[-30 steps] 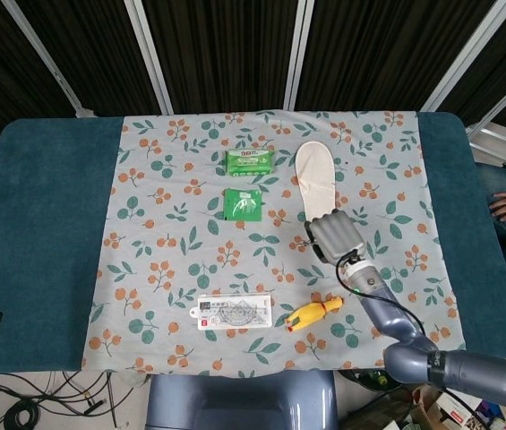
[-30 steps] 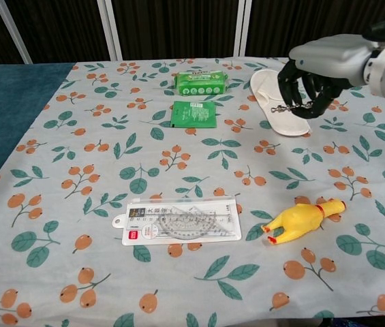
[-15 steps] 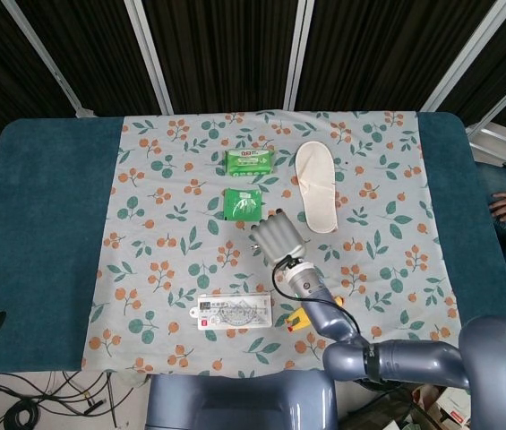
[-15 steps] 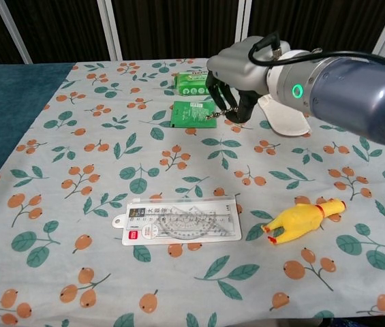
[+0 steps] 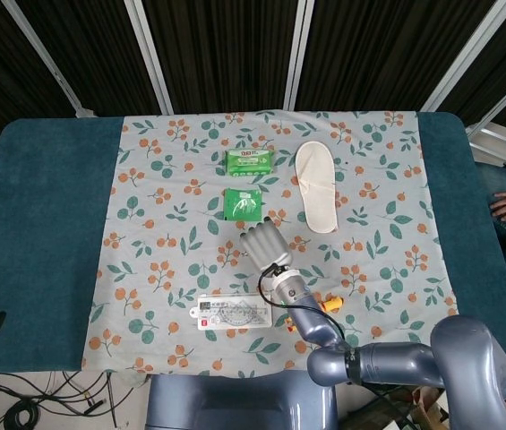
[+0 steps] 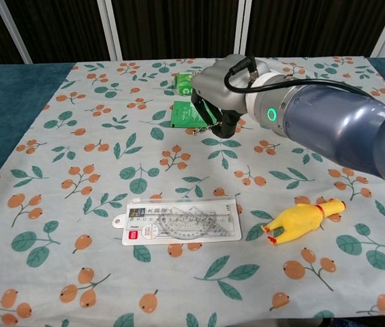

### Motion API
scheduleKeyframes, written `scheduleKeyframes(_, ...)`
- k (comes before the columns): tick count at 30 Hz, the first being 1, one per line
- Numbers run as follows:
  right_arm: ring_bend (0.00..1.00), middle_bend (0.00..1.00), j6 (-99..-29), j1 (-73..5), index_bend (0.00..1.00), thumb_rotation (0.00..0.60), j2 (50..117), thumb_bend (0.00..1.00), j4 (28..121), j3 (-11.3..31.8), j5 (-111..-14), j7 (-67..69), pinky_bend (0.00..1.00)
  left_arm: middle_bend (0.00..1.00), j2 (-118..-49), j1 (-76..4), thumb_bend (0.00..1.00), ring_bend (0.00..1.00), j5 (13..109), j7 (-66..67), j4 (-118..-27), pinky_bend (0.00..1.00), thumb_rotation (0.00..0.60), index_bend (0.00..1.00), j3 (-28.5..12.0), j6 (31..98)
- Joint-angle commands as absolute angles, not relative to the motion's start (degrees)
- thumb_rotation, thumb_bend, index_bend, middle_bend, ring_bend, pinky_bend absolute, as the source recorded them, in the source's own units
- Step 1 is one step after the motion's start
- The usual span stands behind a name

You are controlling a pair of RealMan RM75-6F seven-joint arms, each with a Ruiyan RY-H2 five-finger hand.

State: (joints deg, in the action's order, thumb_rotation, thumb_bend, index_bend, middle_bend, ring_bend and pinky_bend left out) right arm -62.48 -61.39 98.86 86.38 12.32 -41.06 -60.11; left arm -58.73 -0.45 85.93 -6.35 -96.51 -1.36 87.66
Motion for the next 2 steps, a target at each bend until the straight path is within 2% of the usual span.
scheduleKeyframes(1, 0.52, 0.51, -62.61, -61.14, 0.58, 0.6, 98.54, 0.35, 86.43, 12.26, -40.97, -59.45, 0.41, 0.03, -58.73, -0.44, 0.29, 0.01, 85.94, -6.39, -96.43, 0.0, 0.6, 0.02, -1.36, 87.68)
scheduleKeyframes(2, 0.52, 0.51, -62.61, -61.04, 0.58, 0.6, 98.44, 0.35, 86.47, 12.31, -40.94, -59.15, 0.41, 0.03, -58.72, -0.41, 0.29, 0.01, 85.9, -6.42, -96.39, 0.0, 0.6, 0.02, -1.36, 87.7)
